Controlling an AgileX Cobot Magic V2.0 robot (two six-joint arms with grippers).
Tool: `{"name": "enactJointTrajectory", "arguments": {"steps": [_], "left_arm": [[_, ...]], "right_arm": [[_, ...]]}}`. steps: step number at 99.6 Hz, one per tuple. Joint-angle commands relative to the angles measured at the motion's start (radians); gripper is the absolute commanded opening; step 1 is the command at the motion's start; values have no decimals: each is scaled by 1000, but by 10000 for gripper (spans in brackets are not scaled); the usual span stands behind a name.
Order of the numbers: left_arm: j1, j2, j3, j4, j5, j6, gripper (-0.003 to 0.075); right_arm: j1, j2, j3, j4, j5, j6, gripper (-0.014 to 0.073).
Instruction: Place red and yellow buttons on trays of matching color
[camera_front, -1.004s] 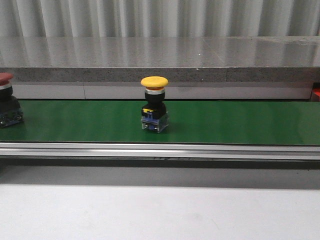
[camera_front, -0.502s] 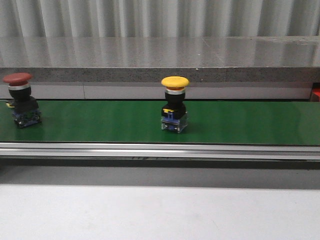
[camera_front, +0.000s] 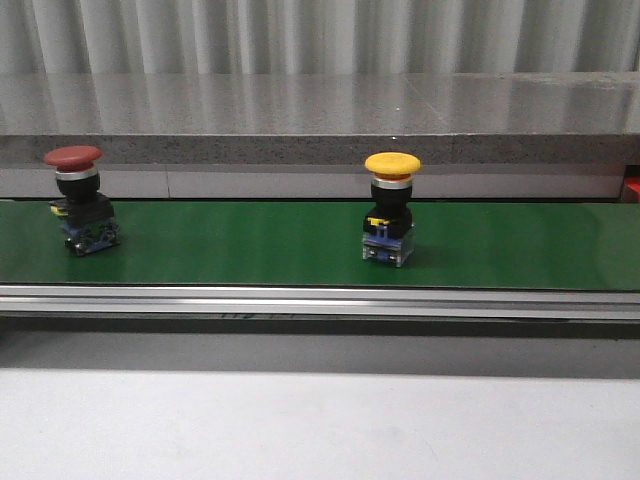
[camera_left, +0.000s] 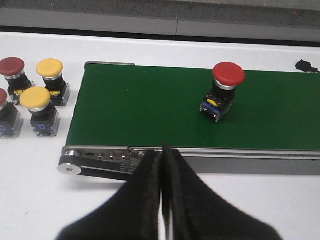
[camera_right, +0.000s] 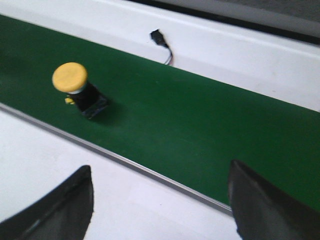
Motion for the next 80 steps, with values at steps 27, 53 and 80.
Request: {"name": "enactJointTrajectory", "arguments": {"steps": [27,53,80], "left_arm": [[-8,5,-25,-11,-77,-3,-19],[-8,5,-25,-11,-75,-3,-19],[-8,5,-25,-11,-75,-3,-19]], "right_arm": [[207,305,-129,-39,-124,-28,558],[285,462,-203,-47,-181,-29,558],[294,570,-245,-51,-209,-49,553]]}}
